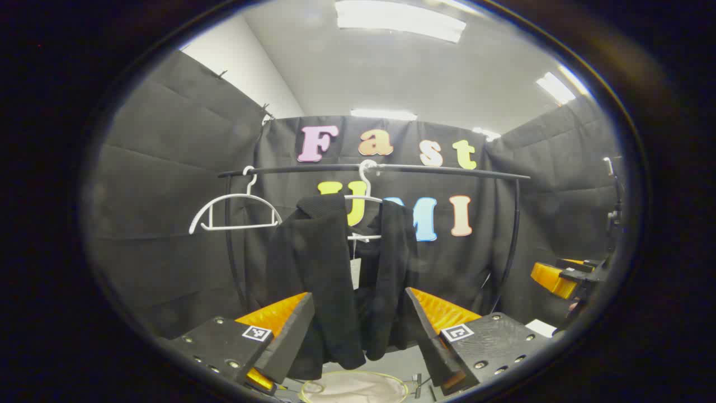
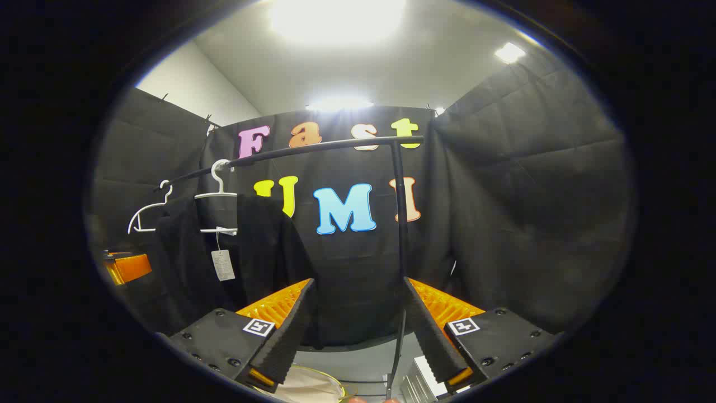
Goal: Grasp the clothes on the hanger with both hands and then place them into the laundry hamper below.
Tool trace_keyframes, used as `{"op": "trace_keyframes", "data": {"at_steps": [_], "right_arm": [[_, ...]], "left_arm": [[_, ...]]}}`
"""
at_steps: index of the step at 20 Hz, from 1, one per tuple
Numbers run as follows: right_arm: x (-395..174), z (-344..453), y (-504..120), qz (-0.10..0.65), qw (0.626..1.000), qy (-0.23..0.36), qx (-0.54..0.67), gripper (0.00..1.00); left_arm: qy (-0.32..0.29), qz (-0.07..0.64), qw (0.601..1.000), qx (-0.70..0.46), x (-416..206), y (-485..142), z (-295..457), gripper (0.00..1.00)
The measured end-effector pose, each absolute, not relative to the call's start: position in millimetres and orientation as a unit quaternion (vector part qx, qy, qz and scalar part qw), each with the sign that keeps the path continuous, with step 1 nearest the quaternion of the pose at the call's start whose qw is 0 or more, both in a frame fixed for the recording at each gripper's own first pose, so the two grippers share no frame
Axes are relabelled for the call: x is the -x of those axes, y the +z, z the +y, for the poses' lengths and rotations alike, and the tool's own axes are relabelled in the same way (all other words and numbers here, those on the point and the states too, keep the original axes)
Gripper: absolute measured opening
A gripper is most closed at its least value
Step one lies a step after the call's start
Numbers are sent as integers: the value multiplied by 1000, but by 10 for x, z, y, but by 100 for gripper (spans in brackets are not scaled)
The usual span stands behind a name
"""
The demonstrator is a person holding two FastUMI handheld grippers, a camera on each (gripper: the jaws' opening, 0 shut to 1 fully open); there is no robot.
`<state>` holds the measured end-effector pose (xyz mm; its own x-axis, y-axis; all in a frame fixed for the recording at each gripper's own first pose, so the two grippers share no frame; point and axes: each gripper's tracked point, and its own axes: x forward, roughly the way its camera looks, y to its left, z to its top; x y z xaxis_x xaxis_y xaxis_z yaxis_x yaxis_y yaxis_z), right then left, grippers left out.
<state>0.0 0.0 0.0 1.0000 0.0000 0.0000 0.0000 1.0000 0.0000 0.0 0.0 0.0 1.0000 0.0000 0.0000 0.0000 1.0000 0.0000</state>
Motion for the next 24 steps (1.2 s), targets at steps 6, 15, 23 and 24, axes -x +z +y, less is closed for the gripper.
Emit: {"op": "trace_keyframes", "data": {"at_steps": [6, 15, 23, 24], "right_arm": [[12, -14, -63, 6, 1000, -6, 8, 96], [70, -17, -91, 16, 1000, 2, 26, 96], [66, 80, -19, 36, 999, 27, 28, 96], [-54, 141, 10, 36, 999, 29, 27, 92]], "left_arm": [[-12, 3, 1000, 1, -203, -119, -268, 92], [-10, 11, 1000, 25, -153, -173, -220, 92], [59, 23, 996, 59, -269, -220, 290, 92], [66, 22, 996, 62, -283, -214, 339, 92]]}}
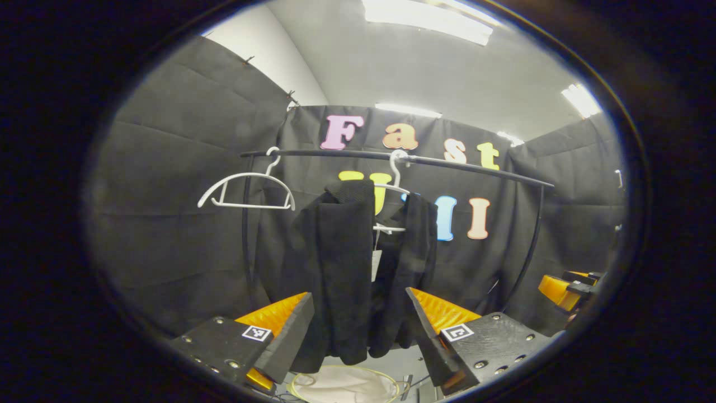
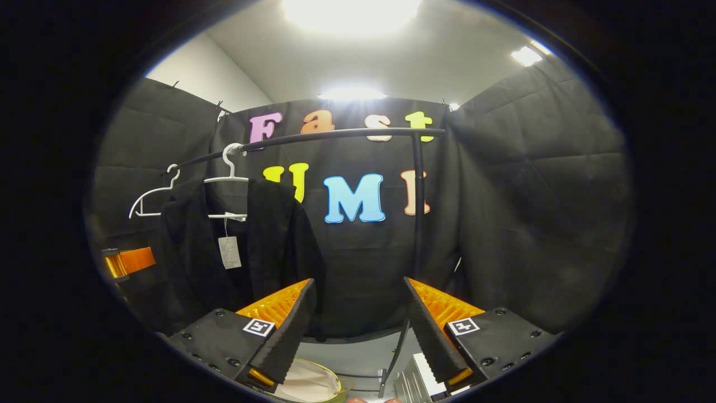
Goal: Grasp the clothes on the hanger with both hands and then place them into the laundry hamper below.
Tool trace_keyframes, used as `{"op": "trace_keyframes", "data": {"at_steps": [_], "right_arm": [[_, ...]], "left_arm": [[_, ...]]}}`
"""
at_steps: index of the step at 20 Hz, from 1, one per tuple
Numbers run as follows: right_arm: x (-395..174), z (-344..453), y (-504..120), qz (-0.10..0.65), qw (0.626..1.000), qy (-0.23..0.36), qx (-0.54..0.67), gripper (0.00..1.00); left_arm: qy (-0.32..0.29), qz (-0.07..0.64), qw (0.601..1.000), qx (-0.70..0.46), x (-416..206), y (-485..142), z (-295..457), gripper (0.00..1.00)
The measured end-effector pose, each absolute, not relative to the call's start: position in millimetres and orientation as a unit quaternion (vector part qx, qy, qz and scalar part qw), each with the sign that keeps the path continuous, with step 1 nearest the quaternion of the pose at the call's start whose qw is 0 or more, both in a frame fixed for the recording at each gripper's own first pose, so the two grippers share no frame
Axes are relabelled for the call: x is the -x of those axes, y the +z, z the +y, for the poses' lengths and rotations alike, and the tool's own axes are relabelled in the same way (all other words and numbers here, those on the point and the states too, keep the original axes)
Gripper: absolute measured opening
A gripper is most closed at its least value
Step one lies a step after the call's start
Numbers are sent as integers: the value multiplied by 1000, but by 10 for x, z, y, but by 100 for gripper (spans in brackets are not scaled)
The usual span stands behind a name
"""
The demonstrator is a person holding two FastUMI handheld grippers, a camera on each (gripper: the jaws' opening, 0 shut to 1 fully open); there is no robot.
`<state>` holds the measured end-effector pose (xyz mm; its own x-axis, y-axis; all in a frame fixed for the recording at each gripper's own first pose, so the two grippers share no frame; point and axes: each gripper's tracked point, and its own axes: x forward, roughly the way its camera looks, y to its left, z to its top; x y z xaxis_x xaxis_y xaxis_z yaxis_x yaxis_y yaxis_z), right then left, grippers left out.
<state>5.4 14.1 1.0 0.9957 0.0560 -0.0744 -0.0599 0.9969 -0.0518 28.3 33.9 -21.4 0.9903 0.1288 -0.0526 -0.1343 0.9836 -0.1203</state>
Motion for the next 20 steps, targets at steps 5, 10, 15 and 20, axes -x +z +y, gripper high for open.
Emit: {"op": "trace_keyframes", "data": {"at_steps": [5, 10, 15, 20], "right_arm": [[-436, 325, 63, 36, 998, 53, 26, 96], [-782, 497, 2, 37, 994, 96, 31, 96], [-1159, 631, -24, 33, 989, 140, 22, 96], [-1471, 662, -166, 44, 982, 180, 21, 92]], "left_arm": [[103, 23, 993, 62, -416, -115, 514, 92], [161, 27, 984, 72, -852, -9, 600, 92], [193, 34, 978, 67, -1278, -44, 575, 92], [225, 37, 971, 74, -1620, -182, 498, 92]]}}
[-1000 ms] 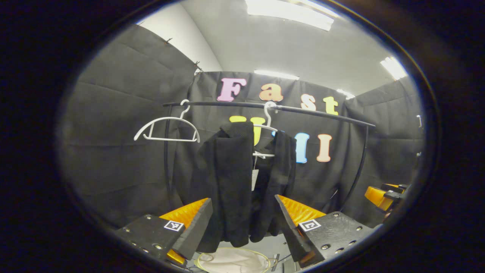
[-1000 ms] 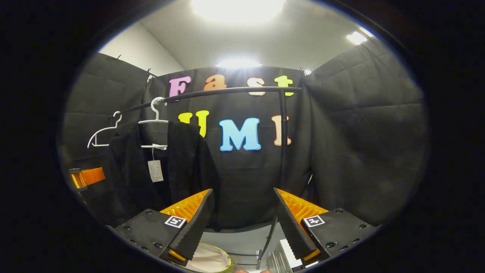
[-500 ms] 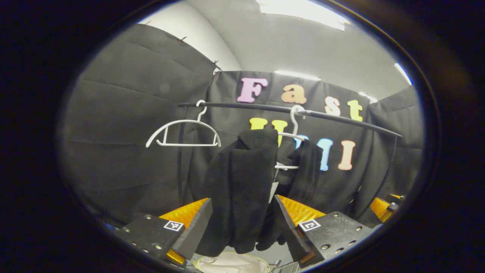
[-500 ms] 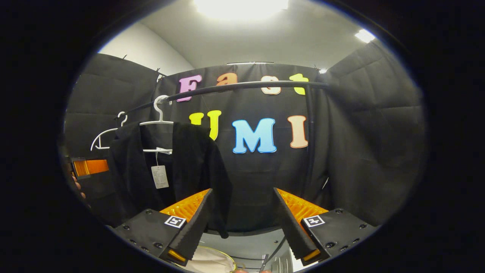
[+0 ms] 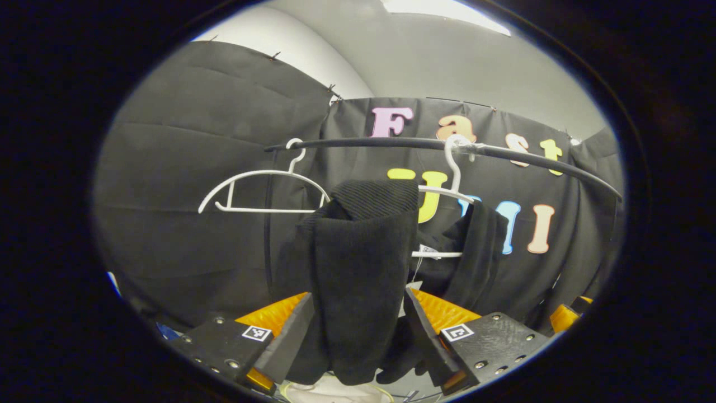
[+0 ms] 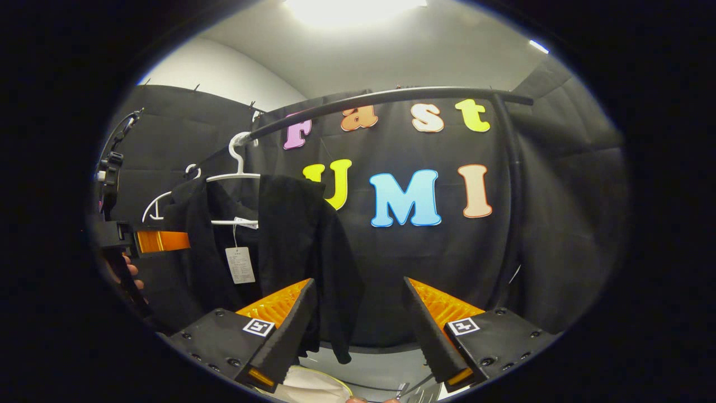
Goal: Grasp the clothes on the hanger with both hands and then place them into the laundry hamper below.
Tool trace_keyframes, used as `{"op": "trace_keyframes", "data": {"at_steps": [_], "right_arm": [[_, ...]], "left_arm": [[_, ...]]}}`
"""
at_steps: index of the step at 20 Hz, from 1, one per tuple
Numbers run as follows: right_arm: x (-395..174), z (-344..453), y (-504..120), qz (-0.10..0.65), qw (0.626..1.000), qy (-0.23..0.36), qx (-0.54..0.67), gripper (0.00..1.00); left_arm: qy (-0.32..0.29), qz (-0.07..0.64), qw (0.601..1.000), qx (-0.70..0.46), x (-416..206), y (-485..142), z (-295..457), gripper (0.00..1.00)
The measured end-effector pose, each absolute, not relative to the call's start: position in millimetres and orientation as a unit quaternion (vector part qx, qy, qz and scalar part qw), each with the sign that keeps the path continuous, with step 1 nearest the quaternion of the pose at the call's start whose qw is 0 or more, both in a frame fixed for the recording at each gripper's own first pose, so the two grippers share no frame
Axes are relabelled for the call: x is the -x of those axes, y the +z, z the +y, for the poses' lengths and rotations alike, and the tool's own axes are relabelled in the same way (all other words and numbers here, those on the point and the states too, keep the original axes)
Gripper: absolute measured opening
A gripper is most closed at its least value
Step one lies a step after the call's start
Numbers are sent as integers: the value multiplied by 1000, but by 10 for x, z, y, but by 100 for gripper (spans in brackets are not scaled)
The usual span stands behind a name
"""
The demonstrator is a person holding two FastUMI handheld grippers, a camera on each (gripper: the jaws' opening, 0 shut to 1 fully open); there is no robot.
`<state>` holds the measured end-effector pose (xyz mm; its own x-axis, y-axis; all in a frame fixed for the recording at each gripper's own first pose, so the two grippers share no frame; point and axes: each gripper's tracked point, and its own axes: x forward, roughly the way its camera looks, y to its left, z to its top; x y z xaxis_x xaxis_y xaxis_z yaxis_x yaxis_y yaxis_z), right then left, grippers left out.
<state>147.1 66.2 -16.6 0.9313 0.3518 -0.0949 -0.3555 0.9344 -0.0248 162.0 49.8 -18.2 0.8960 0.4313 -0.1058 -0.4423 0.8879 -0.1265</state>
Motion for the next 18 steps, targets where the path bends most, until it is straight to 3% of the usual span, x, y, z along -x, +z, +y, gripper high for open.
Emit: {"op": "trace_keyframes", "data": {"at_steps": [2, 4, 9, 11, 14, 17, 18], "right_arm": [[-1592, 667, -207, 46, 980, 194, 16, 96], [-1703, 684, -273, 52, 976, 210, 12, 92], [-1896, 812, -483, 72, 963, 260, 11, 96], [-1932, 848, -549, 80, 957, 277, 14, 93], [-1958, 839, -614, 84, 952, 292, 20, 97], [-1999, 814, -734, 96, 951, 292, 22, 92], [-2009, 816, -750, 100, 951, 293, 20, 92]], "left_arm": [[248, 45, 965, 79, -1746, -275, 526, 92], [262, 47, 960, 83, -1851, -323, 517, 92], [295, 47, 951, 75, -2096, -387, 488, 94], [310, 50, 947, 67, -2148, -380, 495, 96], [331, 53, 940, 60, -2224, -396, 585, 93], [347, 56, 935, 56, -2250, -390, 678, 92], [354, 58, 932, 53, -2235, -390, 716, 87]]}}
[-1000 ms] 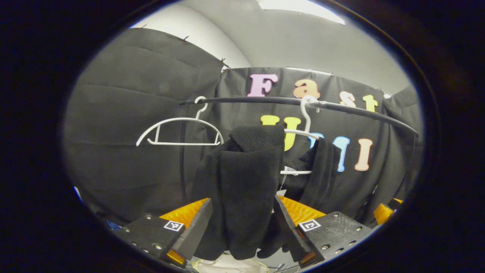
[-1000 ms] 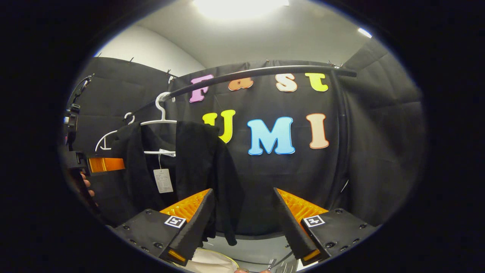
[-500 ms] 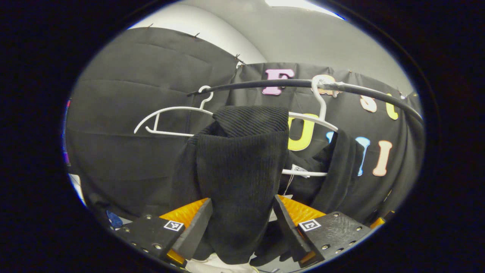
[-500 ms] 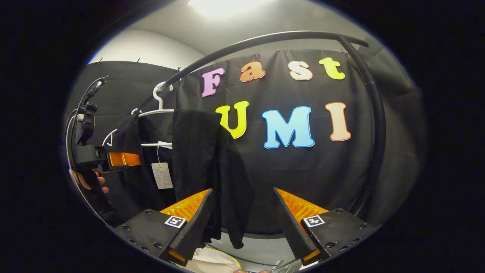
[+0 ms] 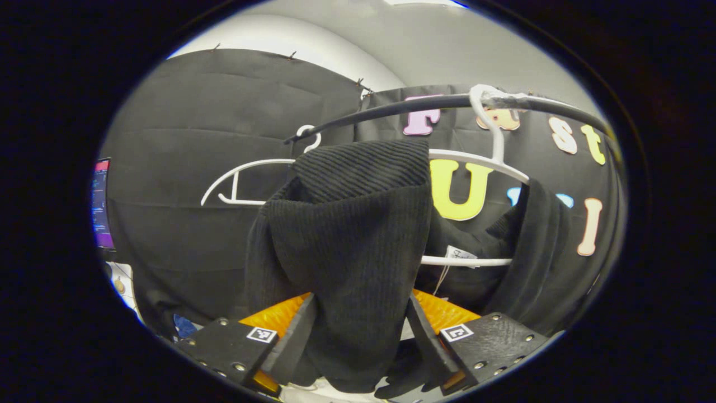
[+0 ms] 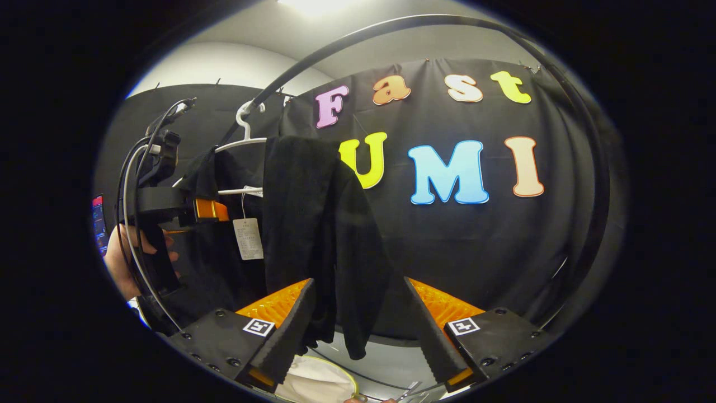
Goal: Grasp the clothes on the hanger with both hands and then place them into the laundry hamper below.
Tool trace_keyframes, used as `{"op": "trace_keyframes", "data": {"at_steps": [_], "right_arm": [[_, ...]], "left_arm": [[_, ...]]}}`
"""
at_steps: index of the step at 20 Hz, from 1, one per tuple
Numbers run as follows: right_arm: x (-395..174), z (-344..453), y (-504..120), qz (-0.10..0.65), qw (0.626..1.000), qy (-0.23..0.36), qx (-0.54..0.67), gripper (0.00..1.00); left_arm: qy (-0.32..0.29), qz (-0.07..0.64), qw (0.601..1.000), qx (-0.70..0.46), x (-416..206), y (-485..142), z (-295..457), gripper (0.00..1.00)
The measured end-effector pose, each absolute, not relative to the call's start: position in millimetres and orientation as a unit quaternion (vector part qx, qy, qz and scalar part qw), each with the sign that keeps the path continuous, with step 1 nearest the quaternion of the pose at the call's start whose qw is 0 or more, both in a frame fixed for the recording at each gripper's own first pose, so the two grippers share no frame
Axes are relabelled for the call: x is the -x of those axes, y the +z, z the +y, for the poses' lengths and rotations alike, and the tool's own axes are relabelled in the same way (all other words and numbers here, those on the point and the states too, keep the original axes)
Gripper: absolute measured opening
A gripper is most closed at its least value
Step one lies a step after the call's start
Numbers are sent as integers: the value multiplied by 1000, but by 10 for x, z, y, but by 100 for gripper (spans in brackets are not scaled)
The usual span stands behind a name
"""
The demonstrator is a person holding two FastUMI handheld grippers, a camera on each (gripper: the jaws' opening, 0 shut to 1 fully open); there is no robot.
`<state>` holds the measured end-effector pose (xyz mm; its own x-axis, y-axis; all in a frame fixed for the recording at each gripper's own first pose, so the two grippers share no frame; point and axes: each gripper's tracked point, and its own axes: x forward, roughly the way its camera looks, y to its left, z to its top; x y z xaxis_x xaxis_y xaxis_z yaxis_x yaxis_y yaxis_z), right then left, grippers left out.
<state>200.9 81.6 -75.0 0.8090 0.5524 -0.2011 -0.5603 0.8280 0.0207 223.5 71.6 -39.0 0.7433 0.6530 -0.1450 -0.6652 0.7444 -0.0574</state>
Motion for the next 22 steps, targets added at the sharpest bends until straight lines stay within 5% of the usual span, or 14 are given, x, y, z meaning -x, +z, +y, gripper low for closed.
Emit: {"op": "trace_keyframes", "data": {"at_steps": [3, 7, 22], "right_arm": [[-2028, 866, -831, 102, 950, 294, 36, 96], [-1925, 1042, -780, 96, 946, 307, 48, 97], [-1781, 2130, -424, 105, 942, 315, 43, 96]], "left_arm": [[347, 66, 934, 46, -2203, -423, 737, 71], [324, 44, 943, 61, -2188, -350, 797, 4], [157, 17, 979, 130, -1744, 13, 627, 1]]}}
